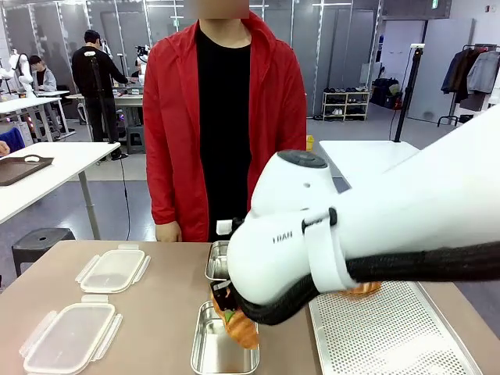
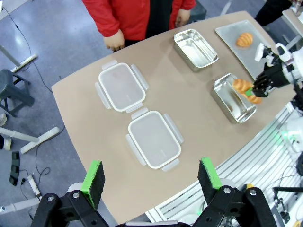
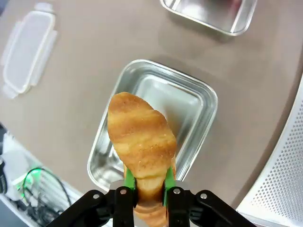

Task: Place the bread into the airtight container.
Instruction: Pick up a Butter Roll and place it into an empty Airtight Container.

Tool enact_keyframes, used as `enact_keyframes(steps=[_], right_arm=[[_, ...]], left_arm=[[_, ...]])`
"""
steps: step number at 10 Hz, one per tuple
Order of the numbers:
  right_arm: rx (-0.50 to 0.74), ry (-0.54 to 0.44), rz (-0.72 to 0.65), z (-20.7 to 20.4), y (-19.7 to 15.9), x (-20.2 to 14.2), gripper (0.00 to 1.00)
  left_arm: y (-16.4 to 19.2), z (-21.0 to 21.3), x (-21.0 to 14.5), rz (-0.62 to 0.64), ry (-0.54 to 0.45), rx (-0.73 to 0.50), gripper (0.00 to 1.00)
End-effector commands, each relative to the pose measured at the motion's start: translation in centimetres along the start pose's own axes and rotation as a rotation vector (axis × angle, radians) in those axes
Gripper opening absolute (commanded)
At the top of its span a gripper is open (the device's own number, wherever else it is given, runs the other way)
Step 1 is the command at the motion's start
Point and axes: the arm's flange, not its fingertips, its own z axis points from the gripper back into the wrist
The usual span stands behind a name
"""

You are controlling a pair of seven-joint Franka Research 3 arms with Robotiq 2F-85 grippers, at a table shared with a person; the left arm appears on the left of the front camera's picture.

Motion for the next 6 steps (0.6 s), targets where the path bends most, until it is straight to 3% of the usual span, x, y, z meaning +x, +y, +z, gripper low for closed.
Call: enact_keyframes(steps=[1, 2, 4, 6], right_arm=[[-0.056, -0.010, -0.058, -1.6, 0.4, 0.9, 0.26], [-0.062, -0.002, -0.062, -2.4, 0.4, 1.5, 0.26], [-0.040, 0.002, -0.062, -3.2, 0.2, 2.2, 0.68], [-0.031, 0.016, -0.066, -3.4, -0.1, 2.3, 1.00]], left_arm=[[0.0, 0.2, 0.2, -0.006, -0.002, -0.004, 1.00], [0.0, 0.2, 0.2, -0.006, -0.002, -0.004, 1.00], [0.0, 0.2, 0.2, -0.006, -0.002, -0.004, 1.00], [0.0, 0.2, 0.2, -0.006, -0.002, -0.004, 1.00]])
